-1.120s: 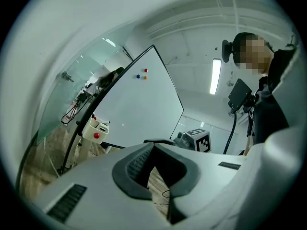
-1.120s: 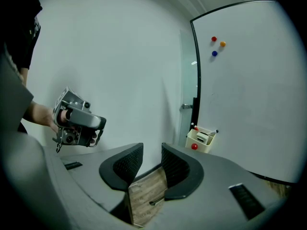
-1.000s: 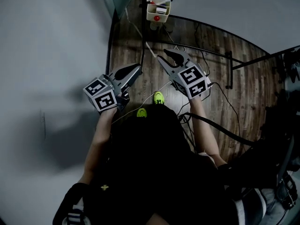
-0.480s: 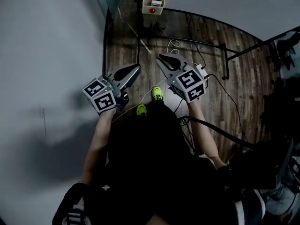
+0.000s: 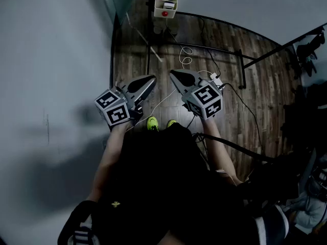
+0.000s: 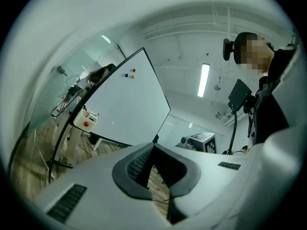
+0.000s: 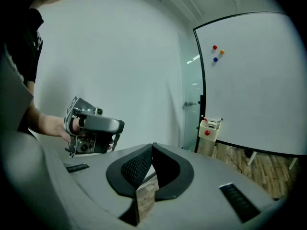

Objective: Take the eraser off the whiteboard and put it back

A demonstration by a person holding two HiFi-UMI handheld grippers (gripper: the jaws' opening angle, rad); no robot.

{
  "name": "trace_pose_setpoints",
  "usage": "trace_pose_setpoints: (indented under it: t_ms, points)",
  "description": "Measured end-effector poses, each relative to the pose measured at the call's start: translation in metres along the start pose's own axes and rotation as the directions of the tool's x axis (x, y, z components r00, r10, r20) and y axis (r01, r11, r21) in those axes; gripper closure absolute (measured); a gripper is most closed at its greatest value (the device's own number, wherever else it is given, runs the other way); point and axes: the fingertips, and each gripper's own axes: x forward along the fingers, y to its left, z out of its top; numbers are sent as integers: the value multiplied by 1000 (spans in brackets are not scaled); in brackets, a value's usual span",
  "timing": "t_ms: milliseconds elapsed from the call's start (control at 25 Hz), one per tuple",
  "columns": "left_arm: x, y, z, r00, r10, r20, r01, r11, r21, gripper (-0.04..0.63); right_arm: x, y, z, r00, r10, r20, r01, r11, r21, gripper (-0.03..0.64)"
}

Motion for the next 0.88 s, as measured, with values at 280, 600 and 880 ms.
trace_pose_setpoints:
  t_ms: [280, 600, 880]
  points:
    - [8, -5, -2, 1000, -6, 9, 6, 1000, -2, 578, -8, 0, 4, 1000, 8, 5, -8, 1000, -14, 603]
    - [14, -12, 0, 1000, -6, 21, 6, 1000, 8, 578, -15, 0, 9, 999, 25, 22, -24, 999, -32, 603]
    - [20, -14, 3, 1000, -9, 22, 9, 1000, 12, 578, -17, -4, 12, 999, 29, 28, -28, 999, -40, 603]
